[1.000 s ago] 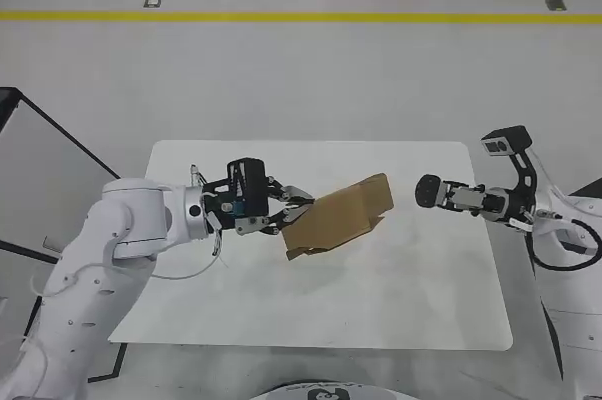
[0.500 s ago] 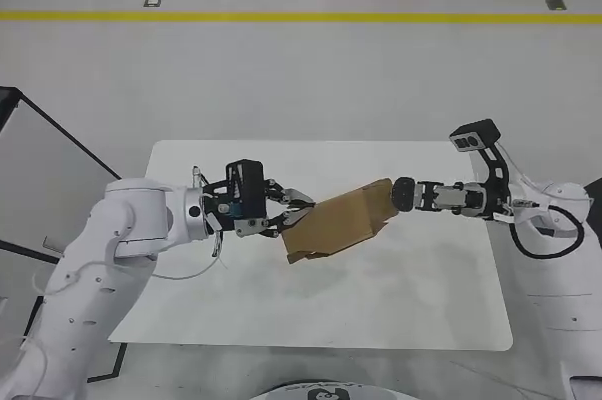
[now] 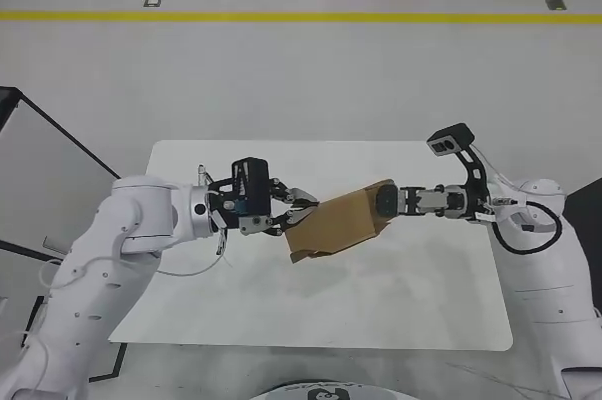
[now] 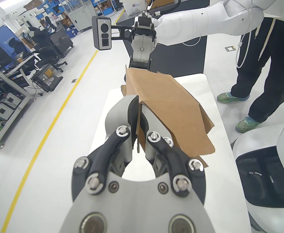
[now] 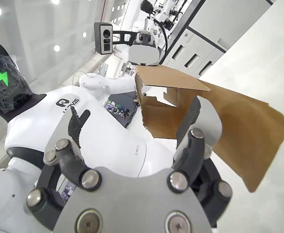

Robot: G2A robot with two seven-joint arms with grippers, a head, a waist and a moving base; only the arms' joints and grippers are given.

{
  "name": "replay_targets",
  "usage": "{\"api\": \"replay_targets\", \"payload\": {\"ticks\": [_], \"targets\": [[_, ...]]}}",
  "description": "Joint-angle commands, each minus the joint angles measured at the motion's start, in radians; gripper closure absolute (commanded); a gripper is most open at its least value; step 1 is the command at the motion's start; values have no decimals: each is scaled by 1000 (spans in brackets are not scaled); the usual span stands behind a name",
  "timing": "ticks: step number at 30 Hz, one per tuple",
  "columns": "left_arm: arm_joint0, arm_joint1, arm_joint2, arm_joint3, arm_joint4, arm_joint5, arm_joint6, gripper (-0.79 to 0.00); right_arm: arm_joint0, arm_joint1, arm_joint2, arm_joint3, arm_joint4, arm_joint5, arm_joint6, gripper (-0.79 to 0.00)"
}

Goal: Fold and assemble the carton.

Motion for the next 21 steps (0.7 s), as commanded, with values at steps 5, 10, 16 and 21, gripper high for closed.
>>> {"api": "replay_targets", "payload": {"ticks": [5,10,16,21], "targets": [[-10,-2,12,11,12,12,7,0,-2,2,-5,7,27,19,19,-785],[-14,-3,18,18,16,27,13,0,-8,6,-8,-3,32,36,36,-785],[-17,-3,25,20,18,30,18,0,-16,16,-26,-13,24,36,36,-785],[-22,-4,37,19,16,20,16,0,-10,22,-41,-25,20,36,36,-739]]}}
